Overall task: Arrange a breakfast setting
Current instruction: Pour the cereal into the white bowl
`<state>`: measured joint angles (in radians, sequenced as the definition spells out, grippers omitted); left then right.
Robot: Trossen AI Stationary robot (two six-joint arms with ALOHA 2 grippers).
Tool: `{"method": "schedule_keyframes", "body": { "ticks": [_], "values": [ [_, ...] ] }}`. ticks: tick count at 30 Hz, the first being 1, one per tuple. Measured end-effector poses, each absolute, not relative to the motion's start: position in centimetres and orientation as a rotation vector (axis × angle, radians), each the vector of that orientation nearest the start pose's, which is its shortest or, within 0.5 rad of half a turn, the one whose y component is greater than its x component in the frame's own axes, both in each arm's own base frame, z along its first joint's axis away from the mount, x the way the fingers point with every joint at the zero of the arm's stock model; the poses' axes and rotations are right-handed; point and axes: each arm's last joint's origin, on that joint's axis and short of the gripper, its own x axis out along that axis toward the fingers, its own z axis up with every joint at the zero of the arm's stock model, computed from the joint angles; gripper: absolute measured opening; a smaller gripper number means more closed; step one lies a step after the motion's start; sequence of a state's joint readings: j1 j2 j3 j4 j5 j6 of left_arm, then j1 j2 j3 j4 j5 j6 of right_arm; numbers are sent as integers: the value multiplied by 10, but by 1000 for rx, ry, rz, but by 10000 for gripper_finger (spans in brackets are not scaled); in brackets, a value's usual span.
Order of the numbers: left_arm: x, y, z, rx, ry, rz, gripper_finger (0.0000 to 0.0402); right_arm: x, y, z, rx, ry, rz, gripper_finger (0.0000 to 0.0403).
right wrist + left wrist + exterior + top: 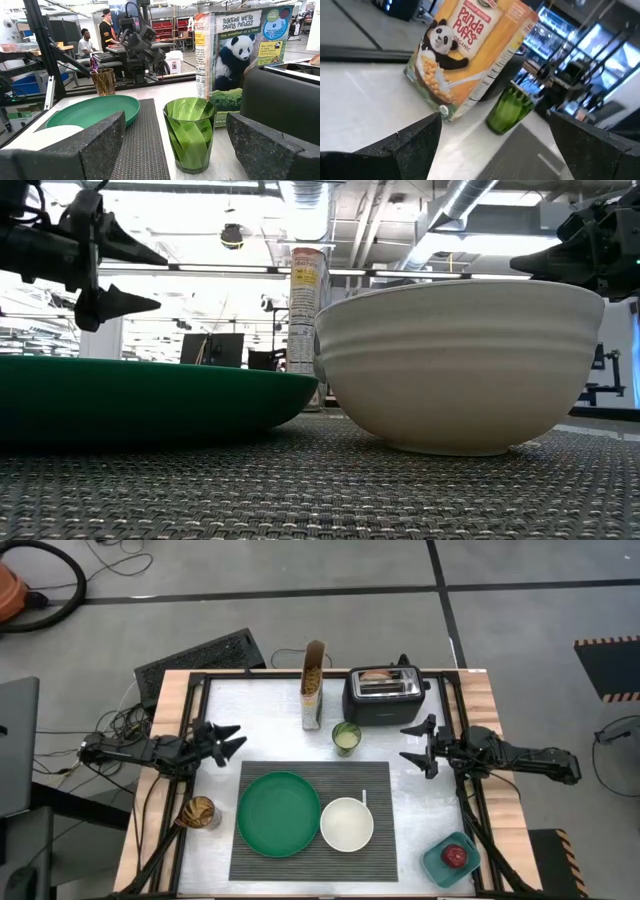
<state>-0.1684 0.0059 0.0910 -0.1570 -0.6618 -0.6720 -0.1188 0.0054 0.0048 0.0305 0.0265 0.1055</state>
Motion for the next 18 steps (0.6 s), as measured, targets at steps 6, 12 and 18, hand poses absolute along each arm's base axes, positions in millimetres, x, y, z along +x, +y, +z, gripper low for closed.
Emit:
{"method": "schedule_keyframes", "body": {
  "ticks": [6,12,18],
  "values": [
    [87,3,190,-736,-212,441,355,97,-14,168,19,-36,-160,373],
    [85,5,202,-874,-374,441,355,97,-14,168,26,-38,-162,373],
    [81,3,227,-1117,-597,174,355,97,-14,168,29,-38,-161,373]
  ]
}}
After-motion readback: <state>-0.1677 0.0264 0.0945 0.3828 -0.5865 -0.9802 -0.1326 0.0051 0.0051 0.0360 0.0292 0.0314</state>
